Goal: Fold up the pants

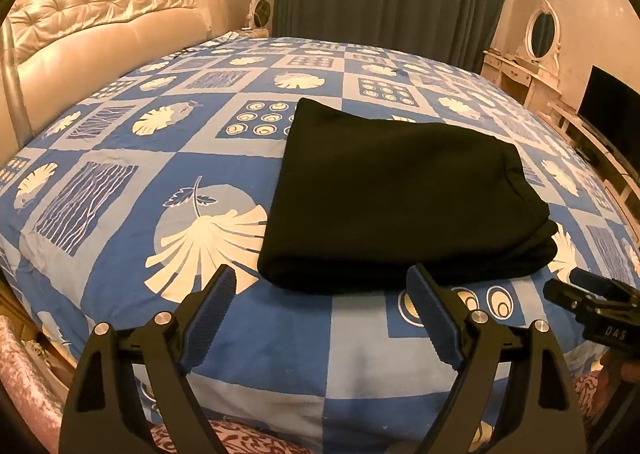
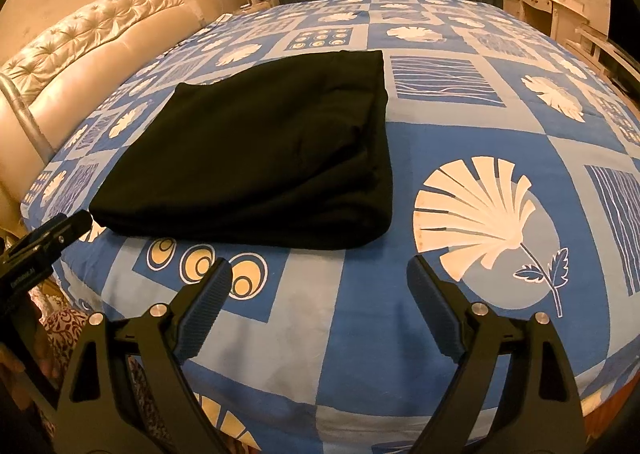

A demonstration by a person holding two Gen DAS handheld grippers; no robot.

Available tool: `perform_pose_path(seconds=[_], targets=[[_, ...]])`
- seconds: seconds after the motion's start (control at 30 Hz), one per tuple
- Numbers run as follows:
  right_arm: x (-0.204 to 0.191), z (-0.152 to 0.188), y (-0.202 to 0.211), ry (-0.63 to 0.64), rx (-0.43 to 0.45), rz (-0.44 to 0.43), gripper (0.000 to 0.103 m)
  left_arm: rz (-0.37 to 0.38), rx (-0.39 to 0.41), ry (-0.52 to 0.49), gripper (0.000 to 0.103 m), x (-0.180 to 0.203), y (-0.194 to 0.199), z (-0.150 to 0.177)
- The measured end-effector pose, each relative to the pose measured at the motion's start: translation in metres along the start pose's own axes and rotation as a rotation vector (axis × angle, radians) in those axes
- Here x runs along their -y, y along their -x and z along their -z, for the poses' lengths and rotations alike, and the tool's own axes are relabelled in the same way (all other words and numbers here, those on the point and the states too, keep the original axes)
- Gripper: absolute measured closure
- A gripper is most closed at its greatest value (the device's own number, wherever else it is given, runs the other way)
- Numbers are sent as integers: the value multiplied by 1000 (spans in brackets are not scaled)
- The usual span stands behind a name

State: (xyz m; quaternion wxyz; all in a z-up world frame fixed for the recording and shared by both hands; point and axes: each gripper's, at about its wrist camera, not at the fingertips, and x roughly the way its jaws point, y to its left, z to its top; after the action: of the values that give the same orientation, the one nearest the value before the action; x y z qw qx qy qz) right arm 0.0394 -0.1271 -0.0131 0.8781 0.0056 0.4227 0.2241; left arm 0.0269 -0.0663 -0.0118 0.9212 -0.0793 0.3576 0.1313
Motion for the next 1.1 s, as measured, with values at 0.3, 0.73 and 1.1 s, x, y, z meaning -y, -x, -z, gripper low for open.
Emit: perform_pose_path(seconds=[0.3,0.73,1.1], targets=[[-1,1,-1,-1,-2,-2,14,-6,10,-13,17,4,2,-1],[-3,2,-3,-1,-13,-7,14,-19,39,-45,17,6,7,-4],[-4,3,-4,-3,-20,-15,14,-62,42,-68,17,11,6,-5]])
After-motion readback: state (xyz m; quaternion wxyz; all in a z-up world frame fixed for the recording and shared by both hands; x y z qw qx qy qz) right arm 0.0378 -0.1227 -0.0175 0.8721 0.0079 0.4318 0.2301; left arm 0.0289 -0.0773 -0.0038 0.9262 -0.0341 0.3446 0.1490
